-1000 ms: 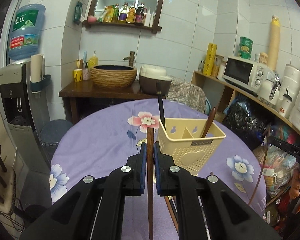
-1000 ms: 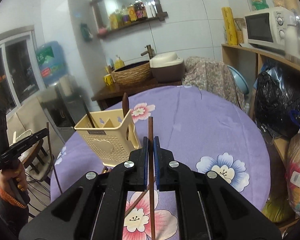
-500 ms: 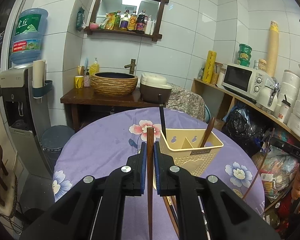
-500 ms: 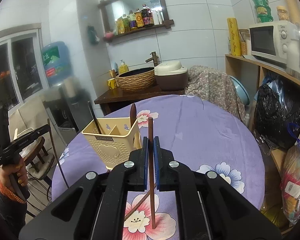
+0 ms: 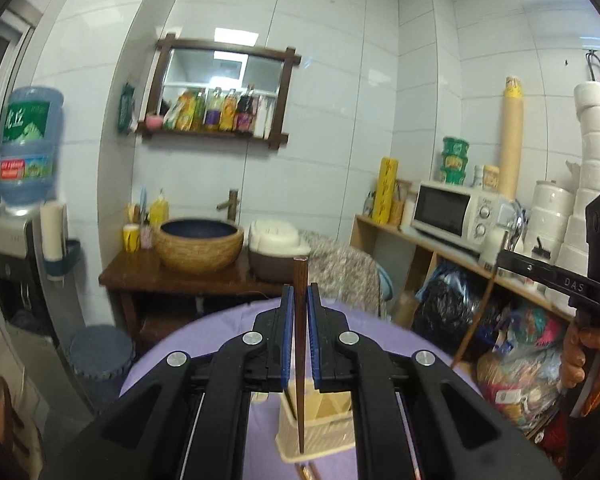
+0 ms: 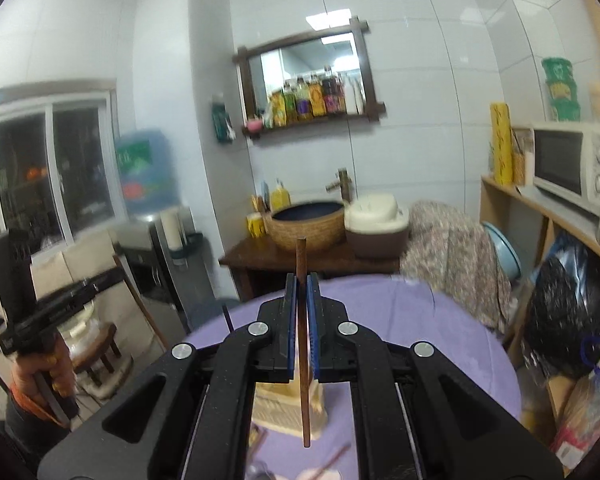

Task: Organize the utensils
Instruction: 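Lower both brown chopsticks into the beige holder and open both tools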

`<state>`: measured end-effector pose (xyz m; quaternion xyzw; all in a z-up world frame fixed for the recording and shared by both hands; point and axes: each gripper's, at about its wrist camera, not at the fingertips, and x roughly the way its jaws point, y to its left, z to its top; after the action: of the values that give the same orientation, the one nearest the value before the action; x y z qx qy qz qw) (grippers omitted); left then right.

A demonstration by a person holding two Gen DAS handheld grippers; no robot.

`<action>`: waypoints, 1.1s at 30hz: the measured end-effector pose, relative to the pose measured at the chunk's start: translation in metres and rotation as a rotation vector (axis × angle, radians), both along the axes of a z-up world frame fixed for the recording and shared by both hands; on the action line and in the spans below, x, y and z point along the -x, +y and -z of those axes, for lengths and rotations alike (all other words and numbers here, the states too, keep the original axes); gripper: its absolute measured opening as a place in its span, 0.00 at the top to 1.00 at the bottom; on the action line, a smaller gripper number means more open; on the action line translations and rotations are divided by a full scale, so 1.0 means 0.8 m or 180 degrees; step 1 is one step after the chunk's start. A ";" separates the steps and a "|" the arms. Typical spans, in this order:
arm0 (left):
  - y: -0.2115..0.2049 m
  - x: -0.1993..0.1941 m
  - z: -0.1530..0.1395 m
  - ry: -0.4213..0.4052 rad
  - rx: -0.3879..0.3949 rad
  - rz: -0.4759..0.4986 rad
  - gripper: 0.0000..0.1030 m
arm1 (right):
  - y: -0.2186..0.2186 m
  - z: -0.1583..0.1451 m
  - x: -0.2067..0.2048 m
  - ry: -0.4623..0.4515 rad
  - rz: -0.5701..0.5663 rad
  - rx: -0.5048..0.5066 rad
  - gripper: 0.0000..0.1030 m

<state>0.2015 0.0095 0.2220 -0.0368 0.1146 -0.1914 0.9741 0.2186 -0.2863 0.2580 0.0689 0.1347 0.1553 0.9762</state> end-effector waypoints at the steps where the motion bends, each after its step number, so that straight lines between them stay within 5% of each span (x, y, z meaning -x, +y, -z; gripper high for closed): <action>1: -0.007 -0.006 -0.012 -0.0042 0.0001 -0.0016 0.92 | 0.004 -0.011 -0.005 -0.0048 0.0018 0.0003 0.94; 7: -0.032 -0.044 -0.019 -0.0065 0.0036 -0.0148 0.92 | 0.032 -0.014 -0.039 -0.0088 0.0107 0.0027 0.94; 21: -0.040 -0.088 0.121 0.0574 -0.0039 -0.0234 0.92 | 0.060 0.136 -0.092 0.0533 0.0142 0.0093 0.94; 33: -0.040 -0.090 0.148 0.0721 -0.0070 -0.0213 0.90 | 0.055 0.157 -0.097 0.0547 0.0249 0.0037 0.93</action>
<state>0.2739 -0.0227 0.1034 -0.0513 0.2247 -0.1521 0.9611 0.2959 -0.2427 0.1324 0.0816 0.2161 0.1097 0.9668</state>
